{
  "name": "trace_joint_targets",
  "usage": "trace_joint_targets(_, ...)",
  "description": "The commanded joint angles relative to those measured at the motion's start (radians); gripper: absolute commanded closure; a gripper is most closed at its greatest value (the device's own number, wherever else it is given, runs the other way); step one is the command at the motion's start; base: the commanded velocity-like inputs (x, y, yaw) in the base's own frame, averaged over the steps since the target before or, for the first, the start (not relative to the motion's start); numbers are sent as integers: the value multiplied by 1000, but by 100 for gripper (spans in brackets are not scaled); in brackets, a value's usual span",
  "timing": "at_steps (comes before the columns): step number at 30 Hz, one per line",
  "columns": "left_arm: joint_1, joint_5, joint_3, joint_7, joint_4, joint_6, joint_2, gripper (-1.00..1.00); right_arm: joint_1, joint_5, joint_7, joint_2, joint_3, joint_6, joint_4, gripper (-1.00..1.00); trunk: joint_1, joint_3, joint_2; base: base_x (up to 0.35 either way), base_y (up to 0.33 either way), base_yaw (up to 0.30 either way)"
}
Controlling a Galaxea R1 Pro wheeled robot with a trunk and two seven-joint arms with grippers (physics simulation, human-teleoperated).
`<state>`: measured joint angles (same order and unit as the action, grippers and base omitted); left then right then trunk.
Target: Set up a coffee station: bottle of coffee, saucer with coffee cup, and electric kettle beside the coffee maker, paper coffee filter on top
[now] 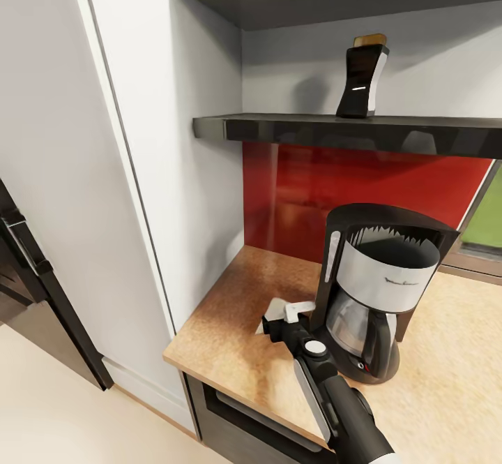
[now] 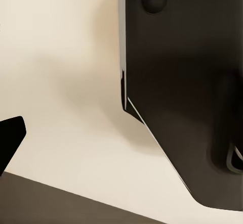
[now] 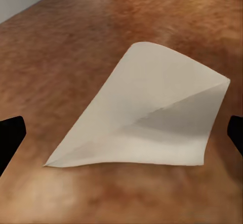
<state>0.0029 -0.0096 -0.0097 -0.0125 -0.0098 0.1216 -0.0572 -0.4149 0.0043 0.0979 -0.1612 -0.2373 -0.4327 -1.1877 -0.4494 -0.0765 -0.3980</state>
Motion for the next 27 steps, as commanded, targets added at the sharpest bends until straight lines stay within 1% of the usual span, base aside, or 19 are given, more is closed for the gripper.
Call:
trace_joint_targets(1, 0, -1, -1, -1, -1, 2, 0, -100, -1, 0, 6, 0, -2, -5, -1, -100, -1, -2, -2, 43, 0, 0)
trace_joint_targets(7, 0, -1, -1, -1, -1, 3, -1, -100, -1, 0, 5, 0, -4, -5, 0, -100, -1, -2, -2, 140, 0, 0)
trace_joint_targets(20, 0, -1, -1, -1, -1, 3, 0, -100, -1, 1, 5, 0, -4, -4, 6, -100, -1, -2, -2, 7, 0, 0)
trace_joint_targets(23, 0, -1, -1, -1, -1, 3, 0, -100, -1, 0, 3, 0, -4, -1, 34, -100, -1, -2, -2, 0, 0, 0)
trace_joint_targets(27, 0, -1, -1, -1, -1, 3, 0, -100, -1, -1, 0, 0, -5, 20, 49, -100, -1, -2, -2, 0, 0, 0)
